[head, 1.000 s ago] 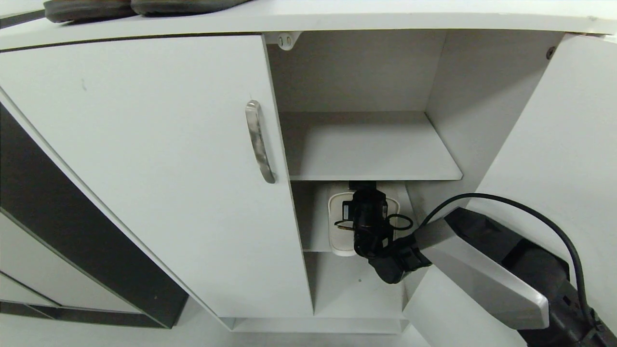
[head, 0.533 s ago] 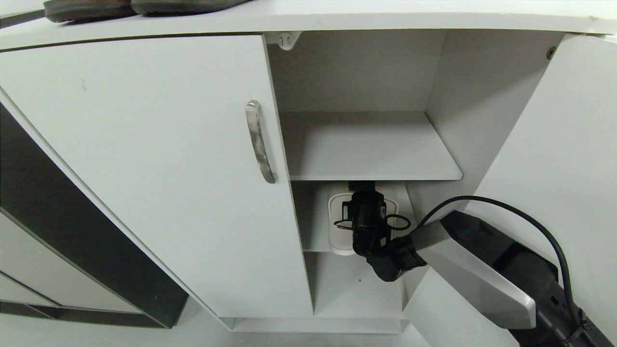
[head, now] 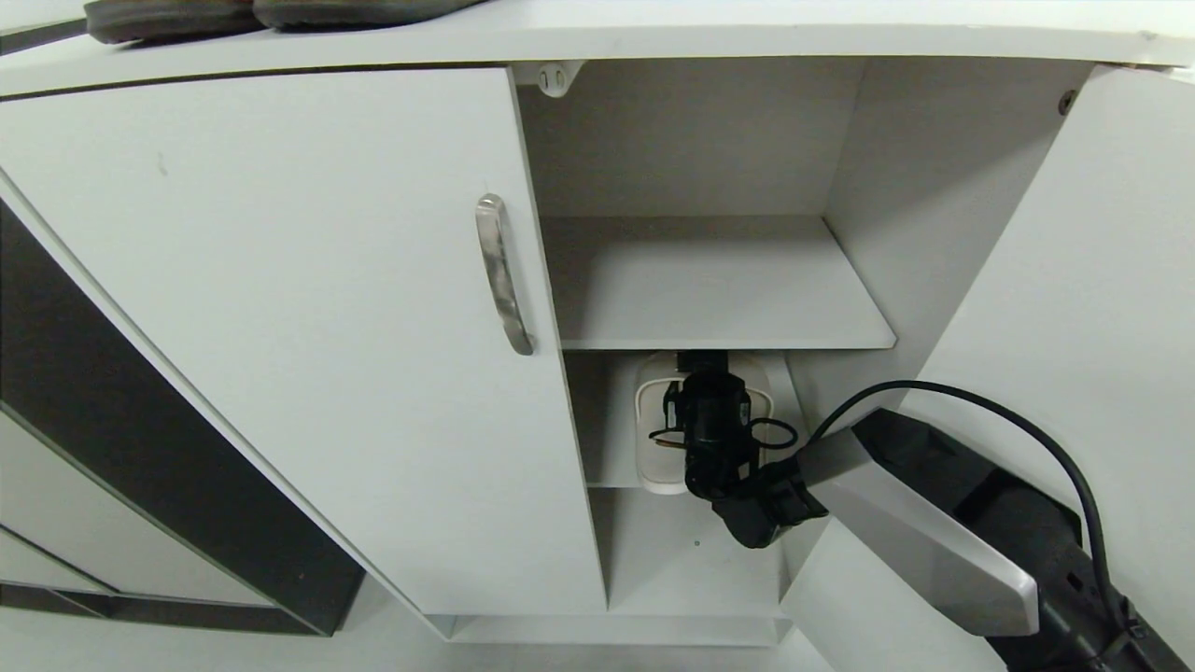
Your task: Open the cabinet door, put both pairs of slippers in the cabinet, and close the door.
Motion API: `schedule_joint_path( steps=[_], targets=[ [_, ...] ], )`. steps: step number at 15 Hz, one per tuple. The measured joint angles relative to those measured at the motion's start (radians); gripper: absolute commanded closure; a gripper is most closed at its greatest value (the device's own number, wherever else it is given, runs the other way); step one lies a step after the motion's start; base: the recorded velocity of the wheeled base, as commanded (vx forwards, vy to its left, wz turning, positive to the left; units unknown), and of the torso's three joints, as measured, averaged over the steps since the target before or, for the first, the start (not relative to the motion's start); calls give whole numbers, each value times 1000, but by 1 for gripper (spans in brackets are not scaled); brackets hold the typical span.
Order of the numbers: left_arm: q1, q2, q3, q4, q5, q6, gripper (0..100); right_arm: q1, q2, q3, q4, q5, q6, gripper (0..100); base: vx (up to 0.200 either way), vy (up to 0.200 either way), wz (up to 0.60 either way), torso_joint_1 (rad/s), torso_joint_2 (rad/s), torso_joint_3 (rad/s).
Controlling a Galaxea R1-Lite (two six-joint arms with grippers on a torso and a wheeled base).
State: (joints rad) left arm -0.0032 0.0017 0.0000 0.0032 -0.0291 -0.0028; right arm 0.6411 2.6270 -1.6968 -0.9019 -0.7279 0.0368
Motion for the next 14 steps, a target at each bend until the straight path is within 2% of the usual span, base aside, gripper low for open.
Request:
schedule_joint_path(
  steps=[3,11,12,14],
  targets=[
    [0,0,0,0,0,0,100,20,-51,134,-52,-4,0,0,0,0,0,0,0,0],
    [0,0,0,0,0,0,100,119,-257,604,-353,-33,-2,0,0,0,0,0,0,0],
    [0,0,0,0,0,-1,100,127,-272,634,-364,-34,-3,0,0,0,0,0,0,0],
    [0,0,0,0,0,-1,100,133,-286,655,-361,-34,-3,0,-200,0,0,0,2,0]
  ],
)
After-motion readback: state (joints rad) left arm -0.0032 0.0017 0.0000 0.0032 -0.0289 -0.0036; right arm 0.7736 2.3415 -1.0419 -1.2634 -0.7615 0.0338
